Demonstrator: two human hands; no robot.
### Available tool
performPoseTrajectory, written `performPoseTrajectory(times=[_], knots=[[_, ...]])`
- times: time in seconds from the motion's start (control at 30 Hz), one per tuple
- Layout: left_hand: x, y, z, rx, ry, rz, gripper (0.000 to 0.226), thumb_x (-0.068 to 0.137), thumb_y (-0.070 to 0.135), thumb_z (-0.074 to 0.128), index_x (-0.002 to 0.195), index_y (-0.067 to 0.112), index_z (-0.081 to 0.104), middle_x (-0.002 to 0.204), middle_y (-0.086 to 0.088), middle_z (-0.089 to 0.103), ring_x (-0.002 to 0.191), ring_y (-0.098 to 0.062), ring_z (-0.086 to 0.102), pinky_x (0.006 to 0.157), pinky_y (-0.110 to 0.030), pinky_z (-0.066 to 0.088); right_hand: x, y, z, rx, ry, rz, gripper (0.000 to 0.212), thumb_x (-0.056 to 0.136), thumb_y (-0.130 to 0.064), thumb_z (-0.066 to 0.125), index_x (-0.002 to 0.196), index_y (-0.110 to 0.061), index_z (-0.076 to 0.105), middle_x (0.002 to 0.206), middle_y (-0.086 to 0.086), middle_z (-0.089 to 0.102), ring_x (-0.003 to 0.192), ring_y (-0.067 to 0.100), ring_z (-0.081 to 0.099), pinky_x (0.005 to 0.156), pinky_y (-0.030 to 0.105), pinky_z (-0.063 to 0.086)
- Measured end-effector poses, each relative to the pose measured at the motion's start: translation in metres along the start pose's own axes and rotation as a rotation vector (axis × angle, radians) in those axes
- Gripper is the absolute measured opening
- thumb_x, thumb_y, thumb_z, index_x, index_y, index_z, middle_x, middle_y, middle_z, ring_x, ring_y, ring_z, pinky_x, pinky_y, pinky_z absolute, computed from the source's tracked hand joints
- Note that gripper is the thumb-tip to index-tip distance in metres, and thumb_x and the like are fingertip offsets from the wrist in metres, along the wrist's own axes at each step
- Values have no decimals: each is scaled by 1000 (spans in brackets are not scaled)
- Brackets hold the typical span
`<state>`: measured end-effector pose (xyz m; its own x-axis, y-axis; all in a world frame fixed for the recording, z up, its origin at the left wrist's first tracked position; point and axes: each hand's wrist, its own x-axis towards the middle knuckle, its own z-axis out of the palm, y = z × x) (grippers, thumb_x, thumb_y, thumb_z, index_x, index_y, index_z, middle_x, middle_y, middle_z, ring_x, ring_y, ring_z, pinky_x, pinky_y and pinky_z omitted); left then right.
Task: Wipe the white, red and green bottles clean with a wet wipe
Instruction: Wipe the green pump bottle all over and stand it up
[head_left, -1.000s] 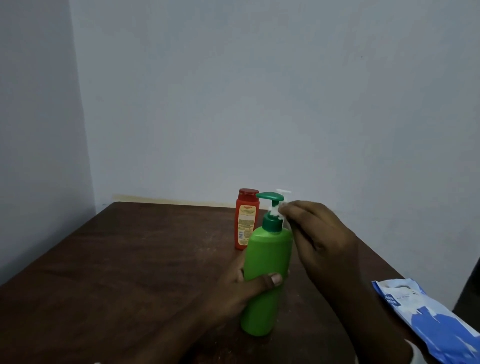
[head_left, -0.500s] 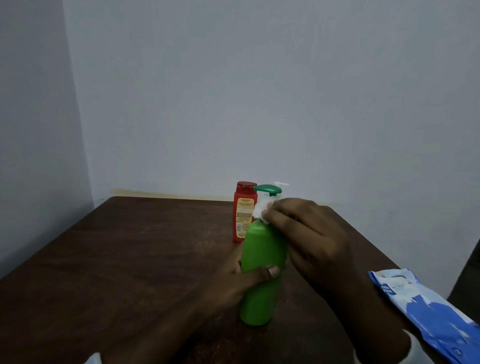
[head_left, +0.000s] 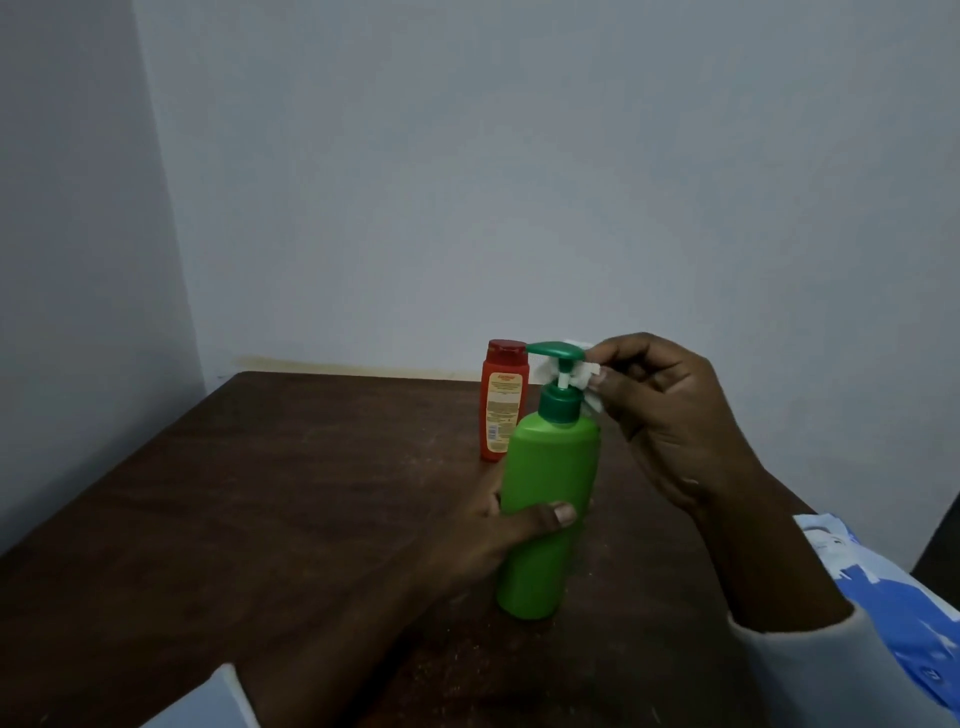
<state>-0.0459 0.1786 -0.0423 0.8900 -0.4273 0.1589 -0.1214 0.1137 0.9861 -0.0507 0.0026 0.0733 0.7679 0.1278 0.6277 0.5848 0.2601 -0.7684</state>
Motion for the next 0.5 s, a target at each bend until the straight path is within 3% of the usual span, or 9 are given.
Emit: performPoseTrajectory(times=[0.1, 0.2, 0.37, 0.5], knots=[[1, 2, 0, 3, -4, 5, 72, 77, 40, 83, 141, 24, 54, 130, -7, 71, 121, -27, 68, 106, -59, 50, -2, 3, -2, 173, 30, 35, 14, 79, 5, 62, 85, -6, 68, 92, 14, 70, 88, 29, 66, 77, 34, 56], [1, 2, 2, -6, -4, 16, 70, 78, 37, 81, 140, 21, 54, 128, -8, 72, 120, -28, 69, 106, -58, 51, 0, 7, 6, 4, 37, -6, 12, 78, -3, 69, 90, -7, 68, 91, 14, 70, 90, 30, 66, 78, 37, 55], [-1, 3, 3, 13, 0, 34, 72, 77, 38, 82, 141, 21, 53, 129, -9, 72, 120, -29, 68, 106, -58, 51, 1, 7, 8, -84, -7, 20, 14, 86, 1, 61, 95, -9, 65, 86, 7, 71, 83, 20, 67, 72, 29, 53], [-5, 7, 5, 80, -11, 25, 66, 76, 39, 81, 136, 27, 57, 126, -4, 73, 117, -23, 70, 101, -49, 56, -17, -7, -1, -344, -34, -163, 13, 84, 1, 64, 94, -7, 66, 97, 9, 70, 95, 24, 68, 81, 31, 55]])
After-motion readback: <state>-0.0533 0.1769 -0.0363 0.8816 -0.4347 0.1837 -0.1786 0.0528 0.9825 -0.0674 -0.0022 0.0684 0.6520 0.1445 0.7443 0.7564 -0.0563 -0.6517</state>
